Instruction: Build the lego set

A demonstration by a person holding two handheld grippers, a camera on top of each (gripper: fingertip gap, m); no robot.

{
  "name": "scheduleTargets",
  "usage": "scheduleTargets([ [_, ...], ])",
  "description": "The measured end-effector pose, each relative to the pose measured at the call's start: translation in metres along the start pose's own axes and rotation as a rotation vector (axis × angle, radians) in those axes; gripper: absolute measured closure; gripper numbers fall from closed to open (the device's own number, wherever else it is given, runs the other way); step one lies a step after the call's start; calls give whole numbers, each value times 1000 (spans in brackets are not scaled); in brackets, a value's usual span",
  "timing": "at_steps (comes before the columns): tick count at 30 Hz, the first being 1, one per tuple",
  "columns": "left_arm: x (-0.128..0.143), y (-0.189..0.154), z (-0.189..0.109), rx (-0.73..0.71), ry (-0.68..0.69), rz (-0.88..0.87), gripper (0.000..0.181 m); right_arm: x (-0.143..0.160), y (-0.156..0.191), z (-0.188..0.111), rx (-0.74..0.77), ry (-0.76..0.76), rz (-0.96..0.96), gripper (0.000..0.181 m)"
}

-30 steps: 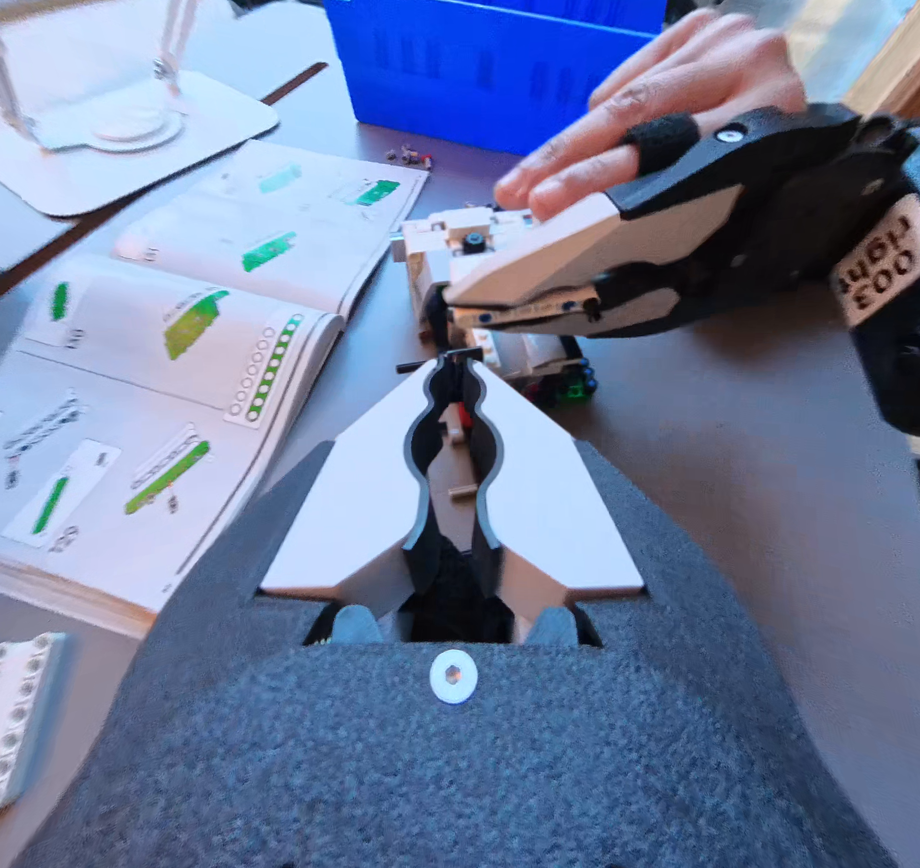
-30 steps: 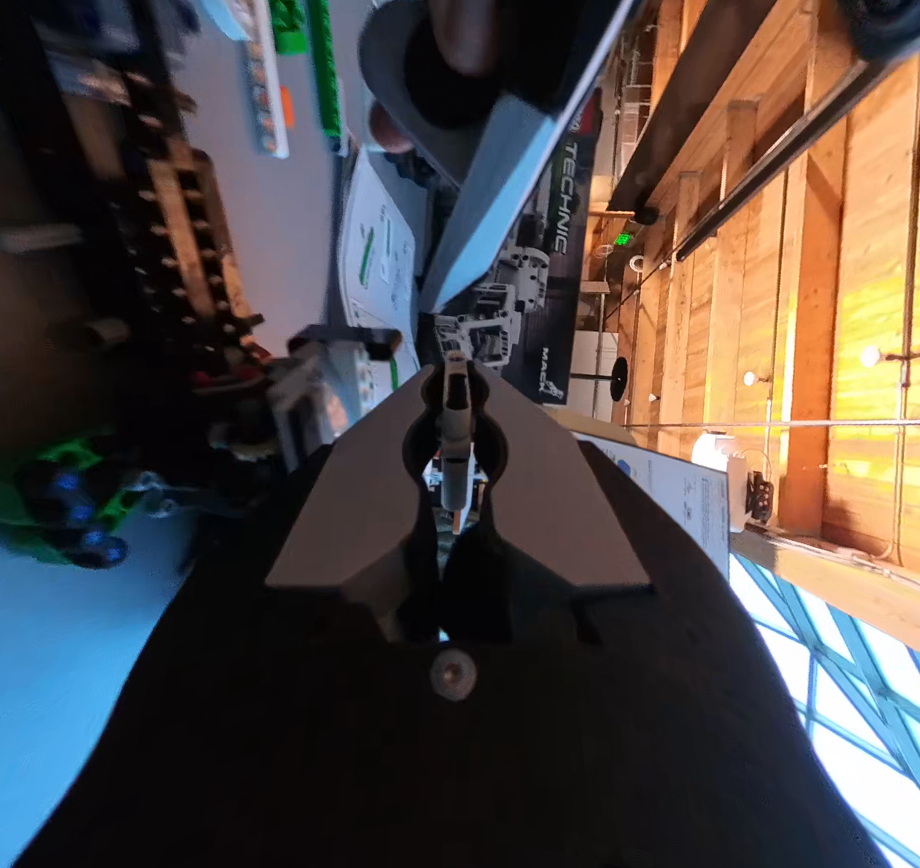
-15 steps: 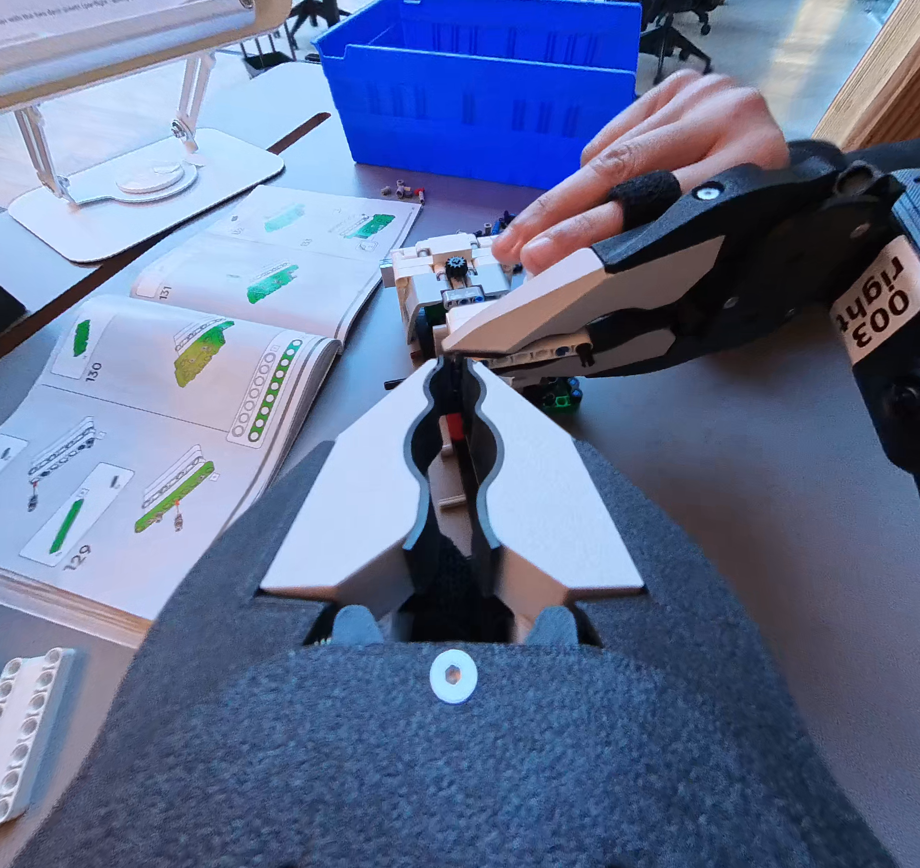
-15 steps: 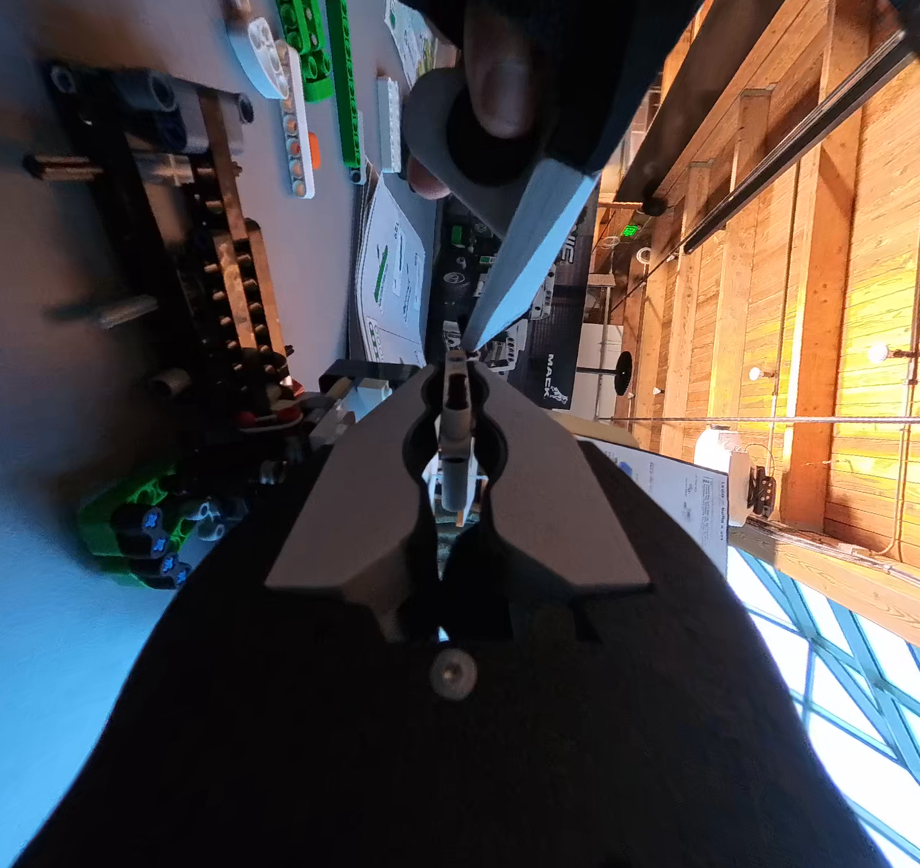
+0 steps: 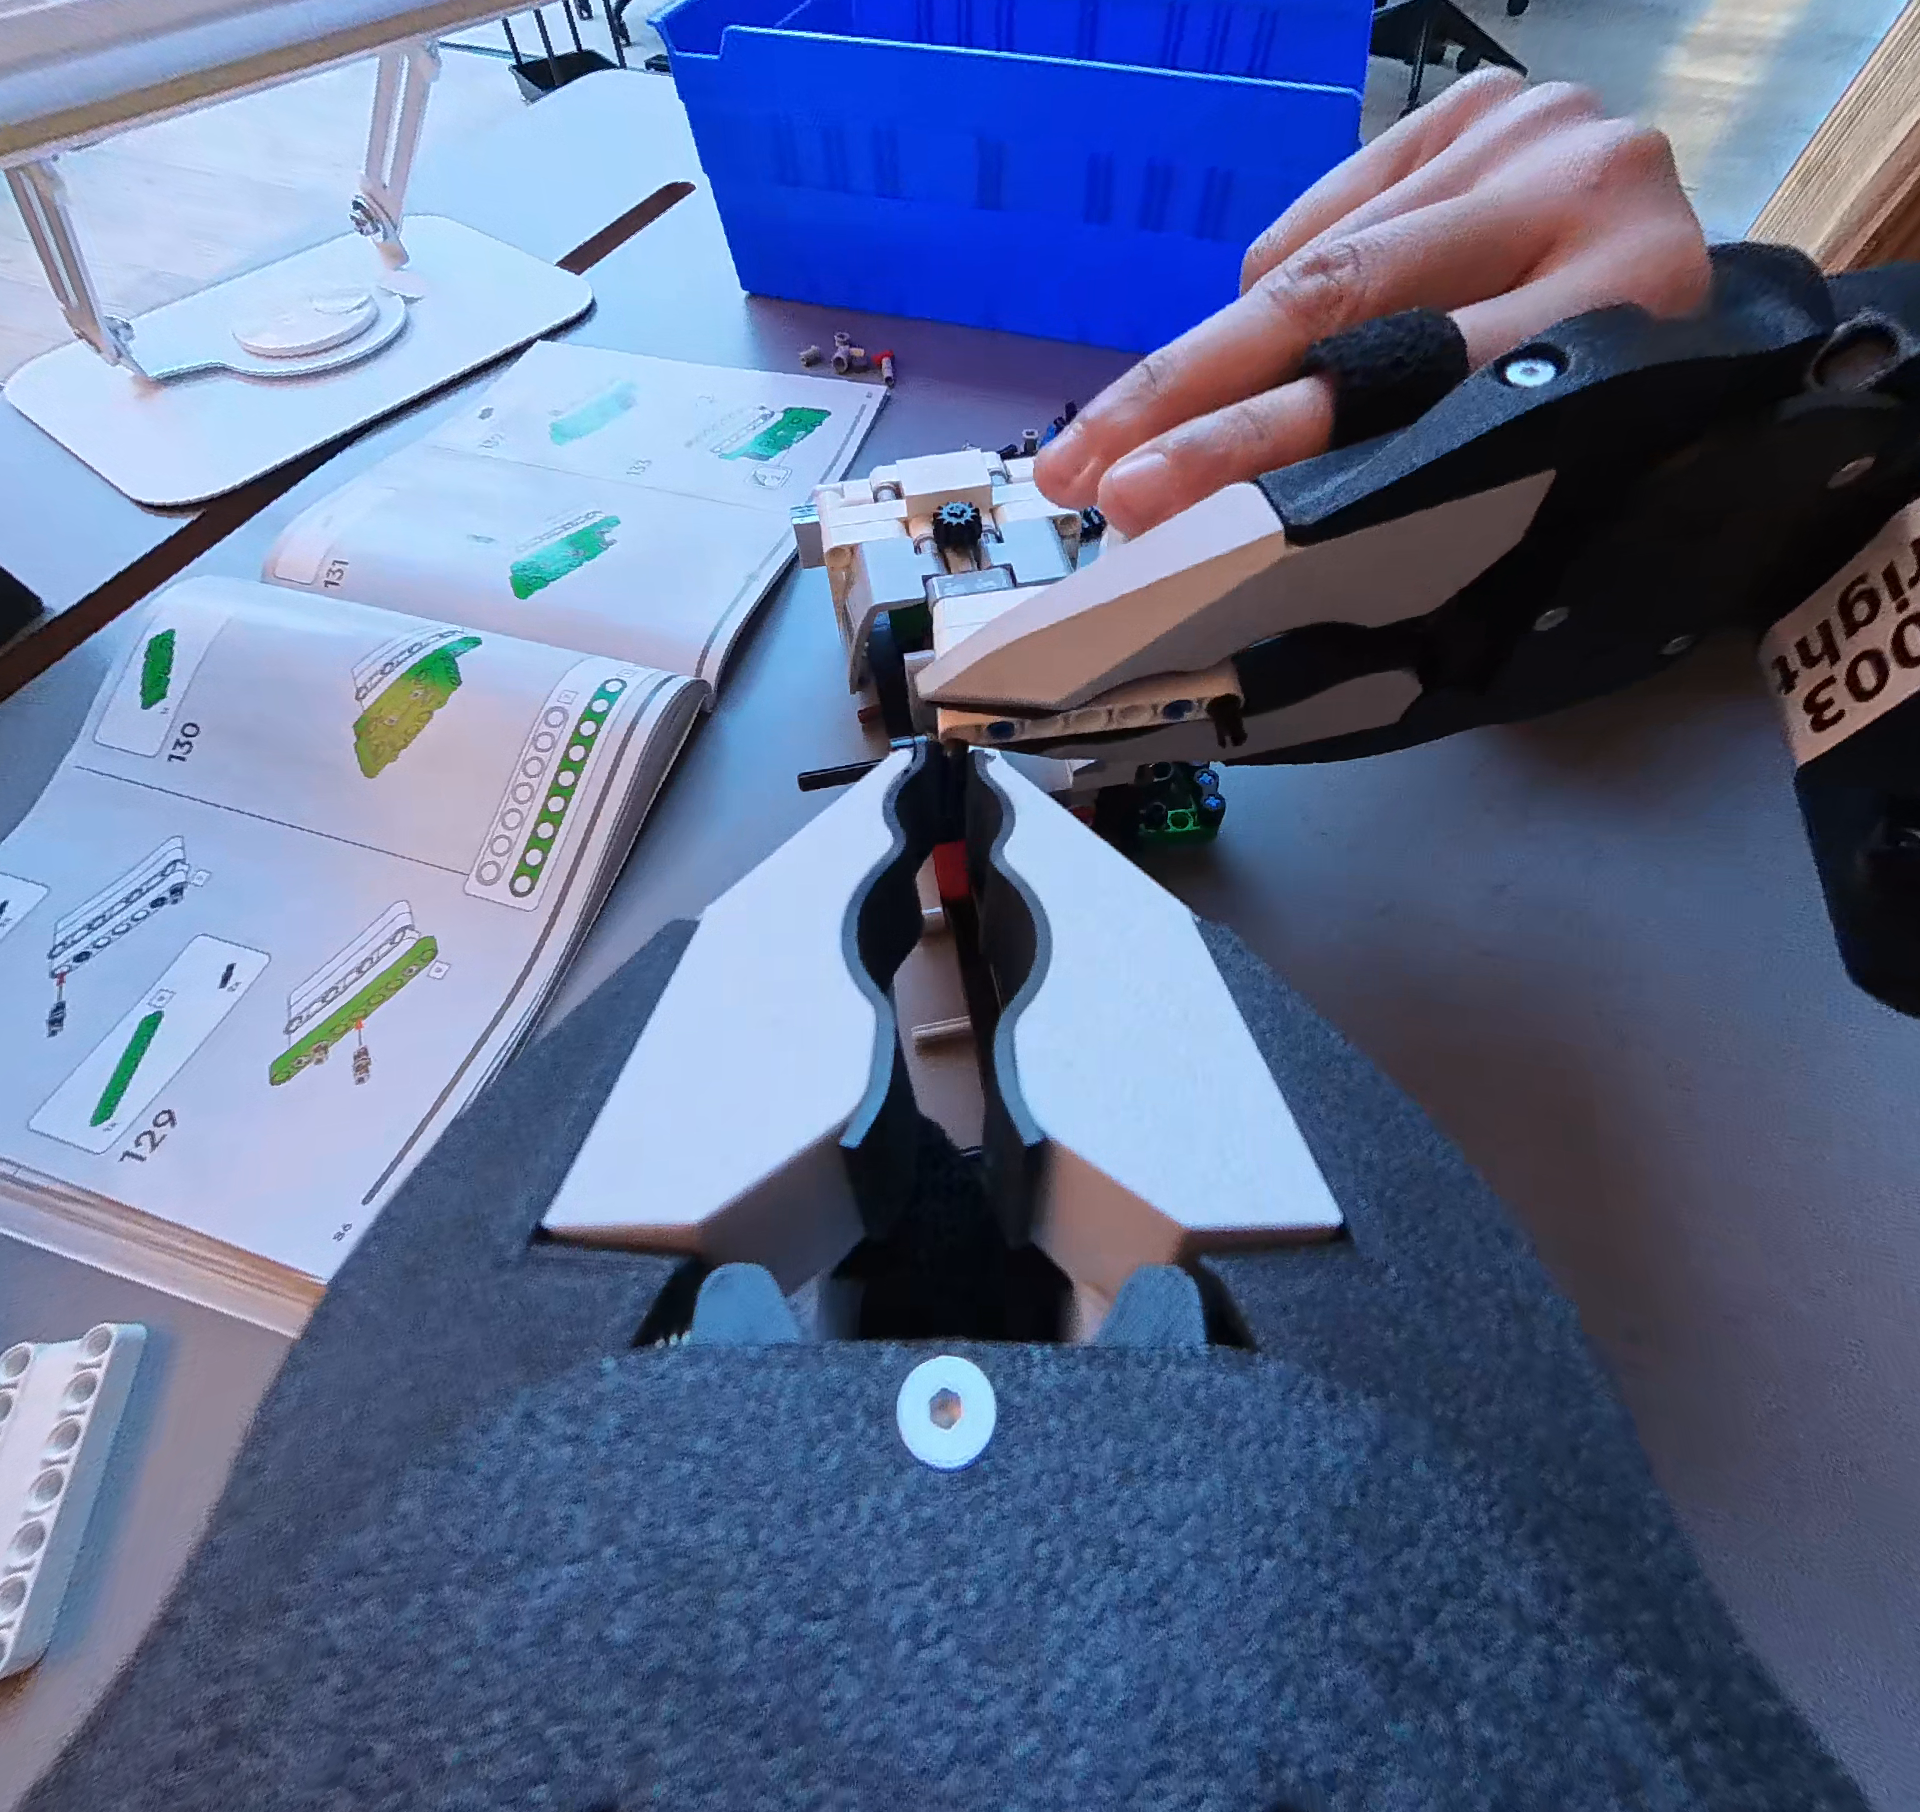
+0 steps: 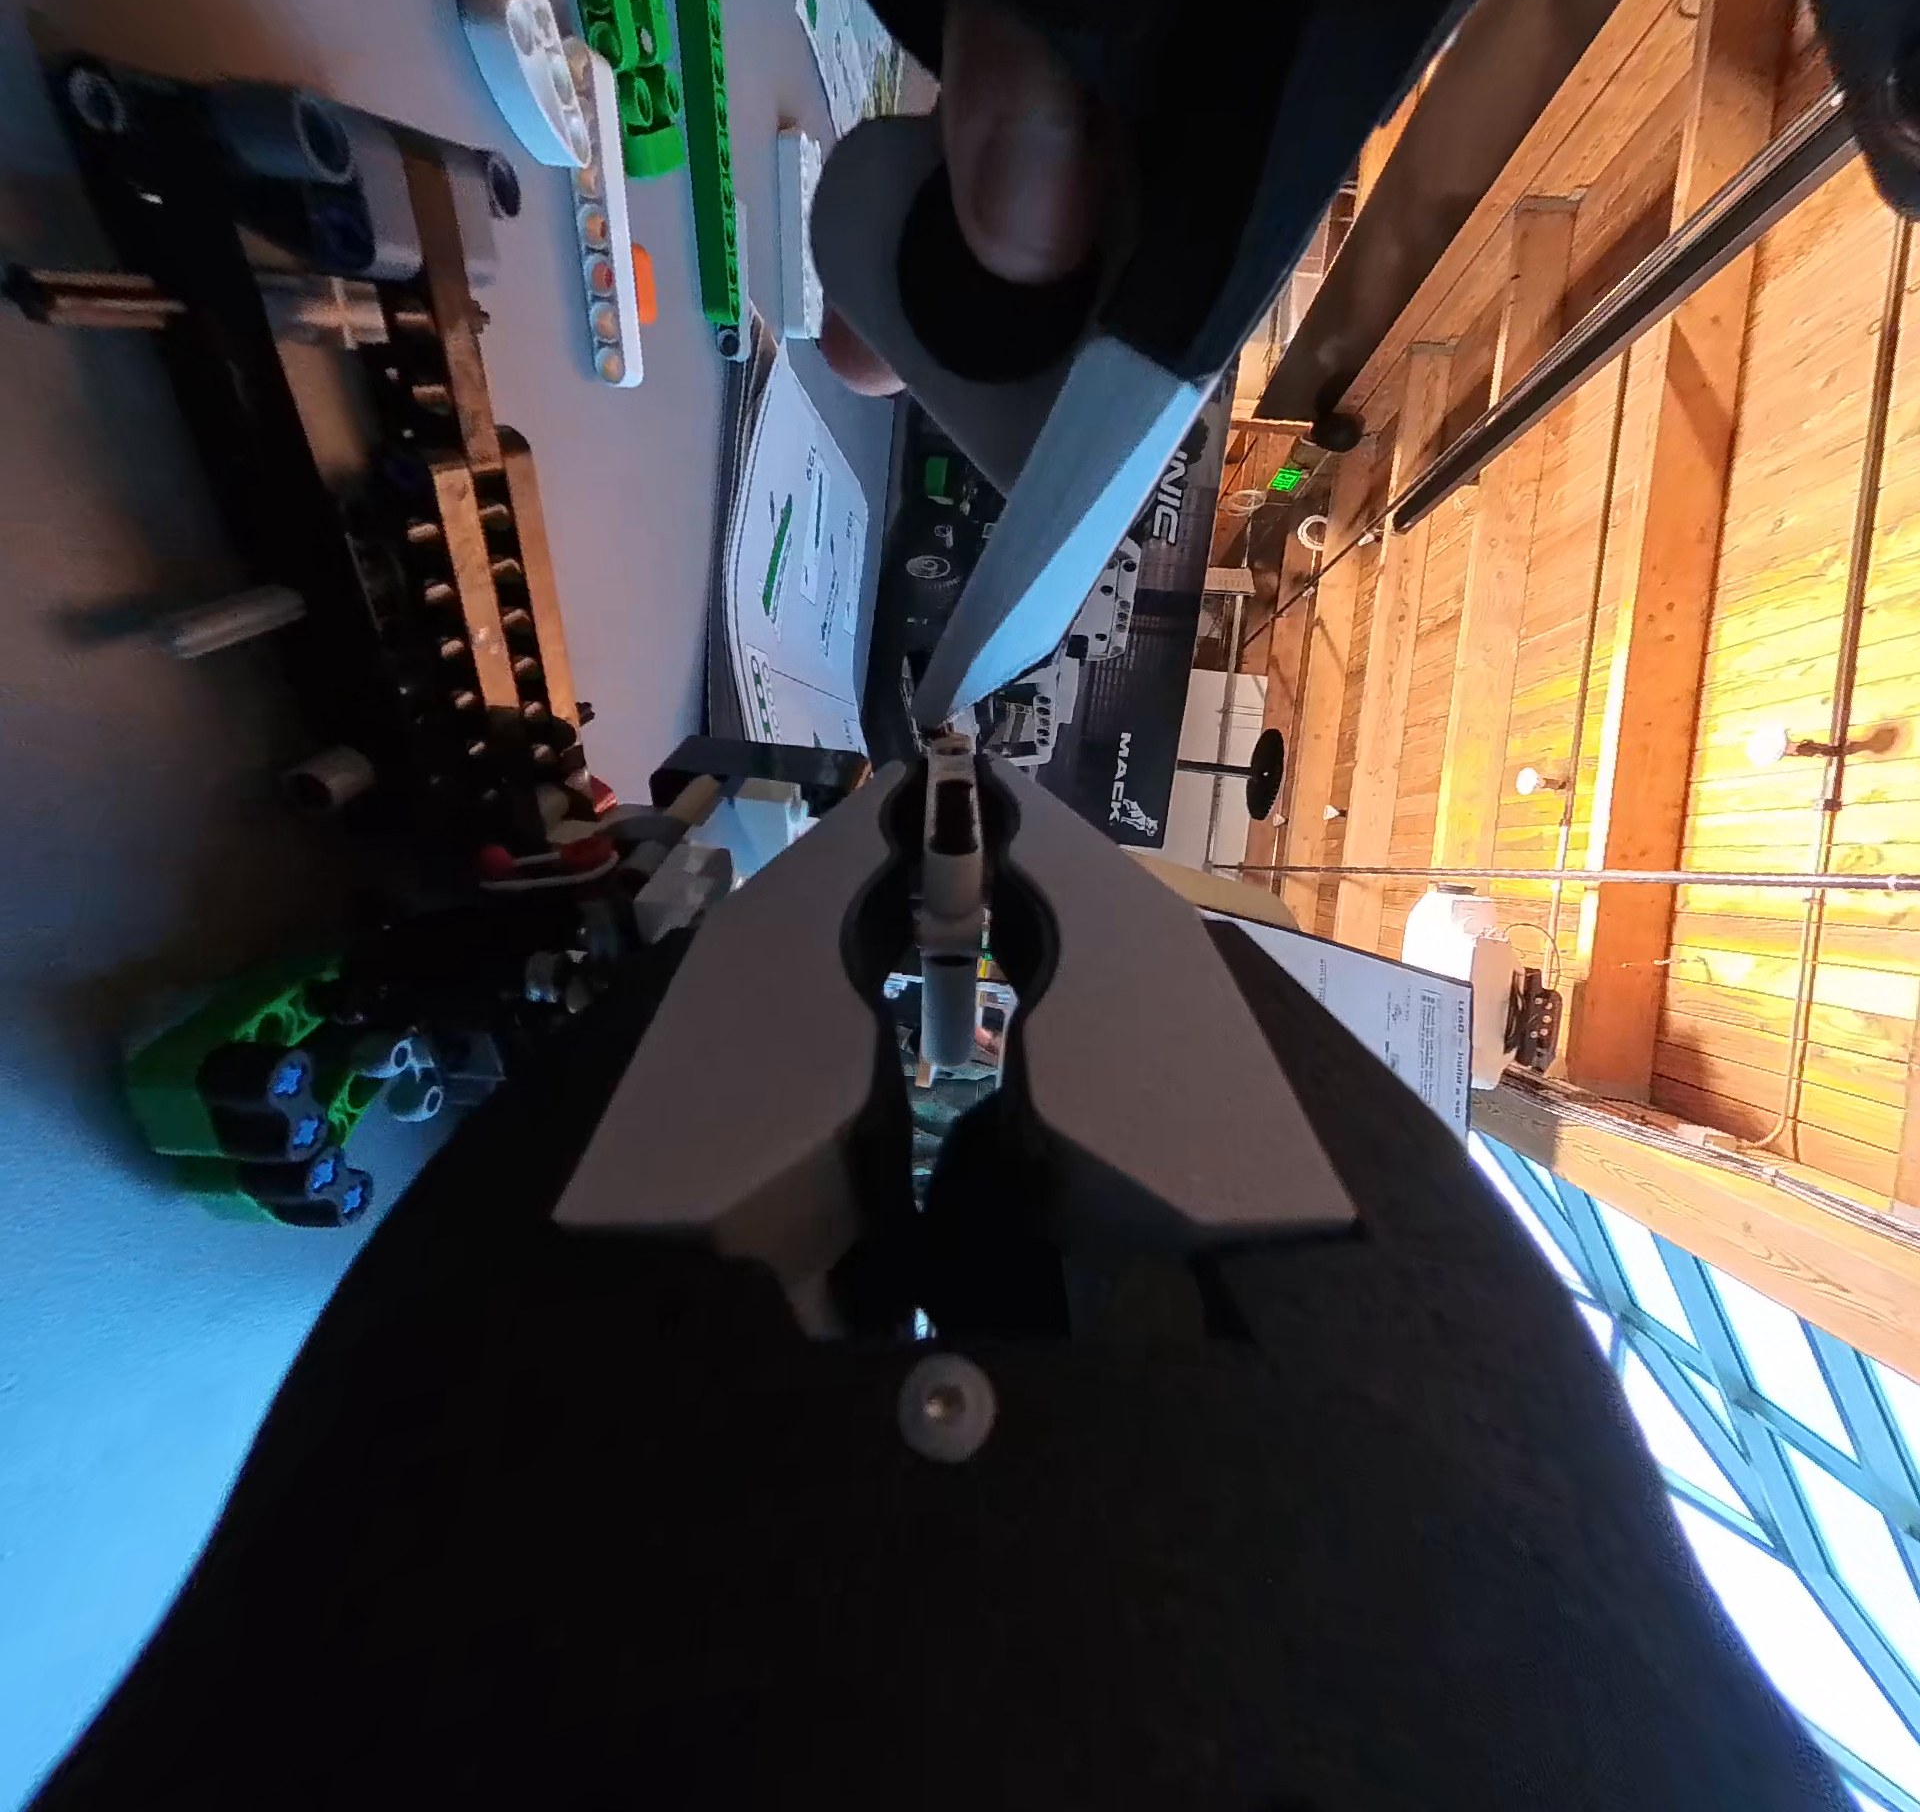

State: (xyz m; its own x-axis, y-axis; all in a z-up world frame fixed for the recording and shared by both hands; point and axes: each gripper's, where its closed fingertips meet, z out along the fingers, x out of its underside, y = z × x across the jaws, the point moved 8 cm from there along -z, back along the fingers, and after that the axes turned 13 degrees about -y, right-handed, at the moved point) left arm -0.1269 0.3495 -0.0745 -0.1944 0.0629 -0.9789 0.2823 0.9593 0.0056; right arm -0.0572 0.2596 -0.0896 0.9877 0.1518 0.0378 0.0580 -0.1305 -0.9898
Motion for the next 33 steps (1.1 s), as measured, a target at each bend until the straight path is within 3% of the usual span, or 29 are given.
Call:
scheduleTargets([
  [33, -1, -4, 0, -19, 8, 34, 178, 2, 4, 1, -19, 9, -26, 175],
])
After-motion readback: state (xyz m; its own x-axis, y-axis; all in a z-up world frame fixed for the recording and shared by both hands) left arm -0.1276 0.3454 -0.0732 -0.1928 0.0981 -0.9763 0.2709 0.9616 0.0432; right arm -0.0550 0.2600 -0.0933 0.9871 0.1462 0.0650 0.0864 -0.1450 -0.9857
